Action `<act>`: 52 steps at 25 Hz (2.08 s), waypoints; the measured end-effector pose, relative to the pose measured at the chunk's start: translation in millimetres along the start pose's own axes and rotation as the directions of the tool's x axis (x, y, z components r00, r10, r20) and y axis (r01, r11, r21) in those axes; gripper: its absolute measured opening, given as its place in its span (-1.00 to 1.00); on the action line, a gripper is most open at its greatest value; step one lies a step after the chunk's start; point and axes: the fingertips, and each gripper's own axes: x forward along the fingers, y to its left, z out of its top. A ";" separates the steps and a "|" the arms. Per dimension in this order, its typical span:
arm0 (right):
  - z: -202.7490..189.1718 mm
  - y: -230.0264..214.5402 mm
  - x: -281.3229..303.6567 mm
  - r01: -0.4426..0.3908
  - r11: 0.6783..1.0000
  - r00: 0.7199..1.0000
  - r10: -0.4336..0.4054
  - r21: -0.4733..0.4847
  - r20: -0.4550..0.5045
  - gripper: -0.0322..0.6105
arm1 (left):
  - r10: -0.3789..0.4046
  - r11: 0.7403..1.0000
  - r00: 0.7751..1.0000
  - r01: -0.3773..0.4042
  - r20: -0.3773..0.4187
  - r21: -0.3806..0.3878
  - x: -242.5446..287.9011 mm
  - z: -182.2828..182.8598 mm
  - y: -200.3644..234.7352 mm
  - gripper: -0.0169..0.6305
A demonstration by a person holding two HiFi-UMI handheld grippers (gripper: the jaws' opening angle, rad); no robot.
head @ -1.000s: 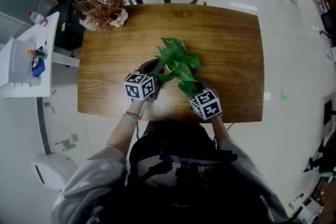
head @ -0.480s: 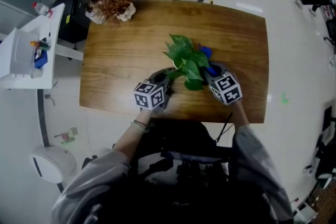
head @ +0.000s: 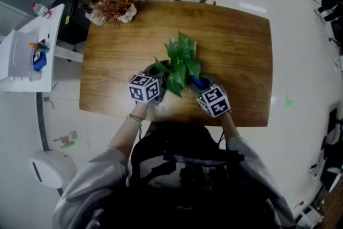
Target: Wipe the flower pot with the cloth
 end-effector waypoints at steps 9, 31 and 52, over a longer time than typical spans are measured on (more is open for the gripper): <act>-3.5 31.9 20.4 -0.007 0.996 1.000 0.009 0.094 -0.022 -0.73 | 0.024 1.000 0.999 -0.024 0.024 -0.019 3.2 12.1 21.1 -0.92; 34.7 -14.9 -2.7 0.043 0.995 0.999 -0.044 -0.093 -0.005 -0.73 | 0.021 0.987 0.998 -0.010 0.062 -0.161 -11.8 -8.2 2.2 -0.93; 6.8 -3.5 0.8 0.025 0.999 0.999 -0.023 0.041 -0.046 -0.73 | 0.033 0.977 0.996 -0.015 0.082 -0.212 -29.2 -2.7 11.9 -0.92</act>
